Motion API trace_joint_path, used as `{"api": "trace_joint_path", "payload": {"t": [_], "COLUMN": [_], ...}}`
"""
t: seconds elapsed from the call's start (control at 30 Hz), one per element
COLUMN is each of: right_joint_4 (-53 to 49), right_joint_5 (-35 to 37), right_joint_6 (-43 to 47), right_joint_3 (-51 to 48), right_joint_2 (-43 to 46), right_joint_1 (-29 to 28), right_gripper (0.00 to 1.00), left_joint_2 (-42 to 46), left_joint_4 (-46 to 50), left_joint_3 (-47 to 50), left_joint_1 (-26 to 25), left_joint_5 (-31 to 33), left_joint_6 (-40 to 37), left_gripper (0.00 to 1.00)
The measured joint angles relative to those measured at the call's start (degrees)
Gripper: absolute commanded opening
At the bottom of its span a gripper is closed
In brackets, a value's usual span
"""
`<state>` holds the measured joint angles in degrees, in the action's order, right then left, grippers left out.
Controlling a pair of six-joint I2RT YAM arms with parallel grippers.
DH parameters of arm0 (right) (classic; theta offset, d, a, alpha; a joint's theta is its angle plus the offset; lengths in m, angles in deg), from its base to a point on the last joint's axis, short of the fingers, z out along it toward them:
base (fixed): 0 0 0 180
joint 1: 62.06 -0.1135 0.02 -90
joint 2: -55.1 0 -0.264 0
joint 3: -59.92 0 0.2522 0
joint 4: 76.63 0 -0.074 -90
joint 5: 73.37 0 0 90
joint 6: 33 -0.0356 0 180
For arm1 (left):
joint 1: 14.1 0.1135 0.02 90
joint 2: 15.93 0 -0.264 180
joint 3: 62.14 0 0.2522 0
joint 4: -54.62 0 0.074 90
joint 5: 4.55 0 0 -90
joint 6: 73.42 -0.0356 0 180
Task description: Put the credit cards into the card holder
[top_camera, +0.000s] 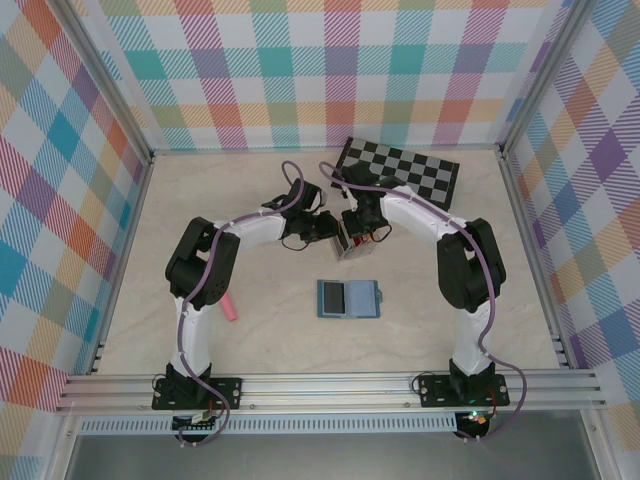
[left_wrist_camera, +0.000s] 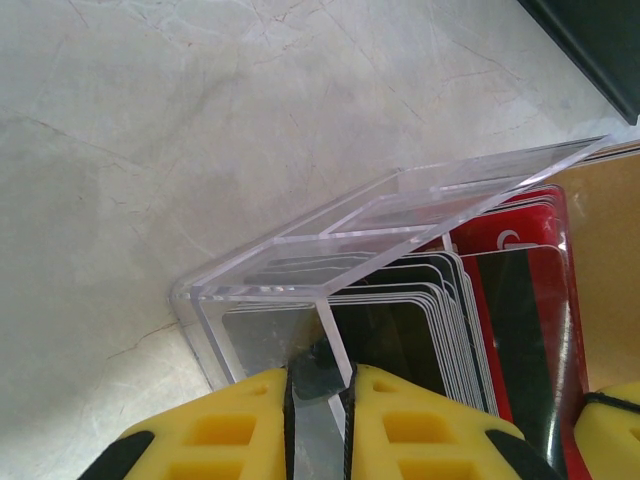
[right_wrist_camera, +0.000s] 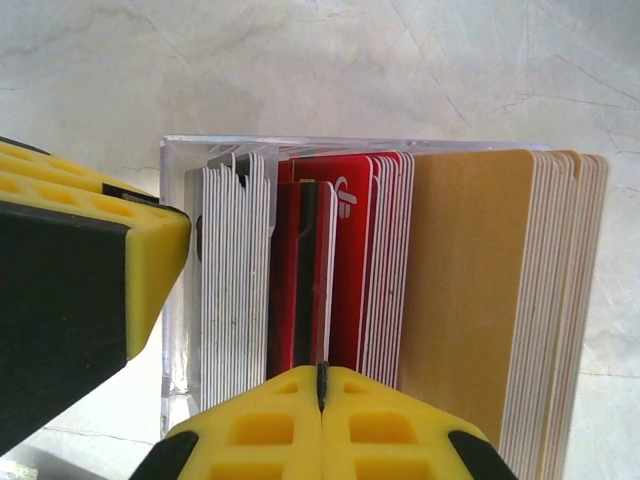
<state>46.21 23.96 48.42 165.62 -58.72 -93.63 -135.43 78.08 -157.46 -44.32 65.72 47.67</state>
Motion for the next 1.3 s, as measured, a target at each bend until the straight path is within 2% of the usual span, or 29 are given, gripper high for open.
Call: {"api": "trace_joint_path", "payload": {"t": [0.73,0.93,1.13,1.3], "right_joint_4": [-1.18,-1.7,-2.16,-2.36], "right_joint_5": [-6.08,-6.12,-7.1,-9.51], "right_joint_6": [-2.19,-3.1,-4.13,-5.05], "right_joint_3": [1.16,1.7,1.66,-0.63], "right_joint_2": [-1.07,-1.73,-0.76,3.69], "right_joint_1": [1.11,1.16,2.01,3.67], "right_gripper": [0.16,0.06,0.04,0.03], "left_joint_2": [0.0,0.13,0.52,0.98], "left_joint_4": [-0.28,-0.83,-1.33,-2.56], "left_joint_3": [0.11,0.5,1.2,2.38], "left_joint_1": [0.0,0.0,0.0,0.0], "left_joint_5": [-0.37,-0.42,-0.42,-0.57], "left_joint_6": [0.83,0.85,0.44,-1.33], "left_gripper": [0.17,0.16,0.14,0.13]}}
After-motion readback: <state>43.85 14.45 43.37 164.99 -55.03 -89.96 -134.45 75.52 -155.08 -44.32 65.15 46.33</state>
